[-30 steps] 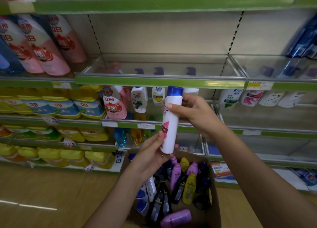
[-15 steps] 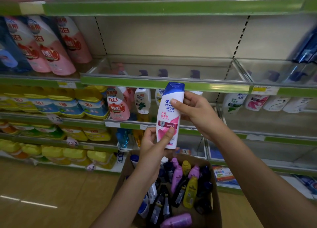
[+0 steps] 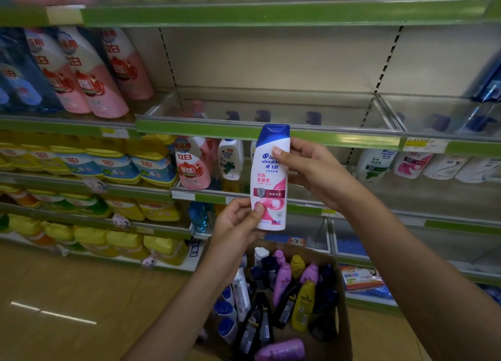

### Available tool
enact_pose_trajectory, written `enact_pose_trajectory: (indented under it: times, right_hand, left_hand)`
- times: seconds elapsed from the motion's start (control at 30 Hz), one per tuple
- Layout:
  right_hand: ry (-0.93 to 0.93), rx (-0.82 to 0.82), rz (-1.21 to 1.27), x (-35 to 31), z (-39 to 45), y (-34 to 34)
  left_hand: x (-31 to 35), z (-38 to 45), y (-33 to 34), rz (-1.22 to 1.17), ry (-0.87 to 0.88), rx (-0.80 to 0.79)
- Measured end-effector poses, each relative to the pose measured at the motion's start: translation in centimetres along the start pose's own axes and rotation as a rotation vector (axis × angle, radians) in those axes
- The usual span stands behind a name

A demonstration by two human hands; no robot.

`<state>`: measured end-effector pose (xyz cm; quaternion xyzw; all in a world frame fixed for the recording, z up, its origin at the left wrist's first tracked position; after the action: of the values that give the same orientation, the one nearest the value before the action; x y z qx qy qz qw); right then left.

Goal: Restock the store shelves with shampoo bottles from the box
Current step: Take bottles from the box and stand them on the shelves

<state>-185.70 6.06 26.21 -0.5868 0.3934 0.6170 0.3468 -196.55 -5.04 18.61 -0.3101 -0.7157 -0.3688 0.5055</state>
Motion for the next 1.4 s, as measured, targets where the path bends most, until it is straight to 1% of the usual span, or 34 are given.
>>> enact_pose_trajectory:
  times: [0.33, 0.53, 0.63, 0.77, 1.0, 1.1, 1.23, 1.3, 1.4]
  right_hand:
    - [-0.010, -0.003, 0.047, -0.3, 0.2, 1.0]
    - [-0.046, 0.028, 0.064, -0.9, 1.8, 3.7]
    - [-0.067, 0.034, 0.058, -1.1, 3.6, 5.9]
    - [-0.109, 0.053, 0.043, -1.3, 6.6, 9.4]
    - [-0.189, 0.144, 0.067, -1.5, 13.0, 15.3]
    - [-0.210, 0.170, 0.095, -1.5, 15.6, 17.5]
    - [-0.263, 0.190, 0.137, -2.5, 19.2, 19.8]
    - [-0.272, 0.201, 0.177, -2.9, 21.3, 20.5]
    - [-0.310, 0.213, 0.167, -3.4, 24.4, 21.5]
  left_hand:
    - [0.6, 0.2, -0.7, -0.062, 0.023, 0.022]
    - [1.7, 1.5, -2.6, -0.131, 0.012, 0.019]
    - [3.4, 3.2, -4.3, -0.059, 0.058, 0.009]
    - [6.0, 7.1, -7.3, 0.056, 0.119, 0.011]
    - [10.6, 15.6, -12.6, 0.239, 0.212, -0.060]
    - [12.8, 19.1, -14.4, 0.320, 0.288, -0.102]
    - [15.7, 23.5, -15.8, 0.344, 0.326, -0.134]
    - [17.0, 25.6, -16.0, 0.344, 0.374, -0.148]
    - [18.5, 28.5, -16.0, 0.365, 0.454, -0.165]
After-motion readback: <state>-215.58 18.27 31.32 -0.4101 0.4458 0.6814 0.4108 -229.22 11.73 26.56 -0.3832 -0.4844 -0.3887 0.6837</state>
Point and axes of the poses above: each hand's wrist, its own z-axis towards the middle knuckle, its own y-axis out of the palm, x = y × z, the point moved 5 cm from there along z, towards the middle knuckle, and after that the axes turned 11 degrees about x, right-handed, at the moved point
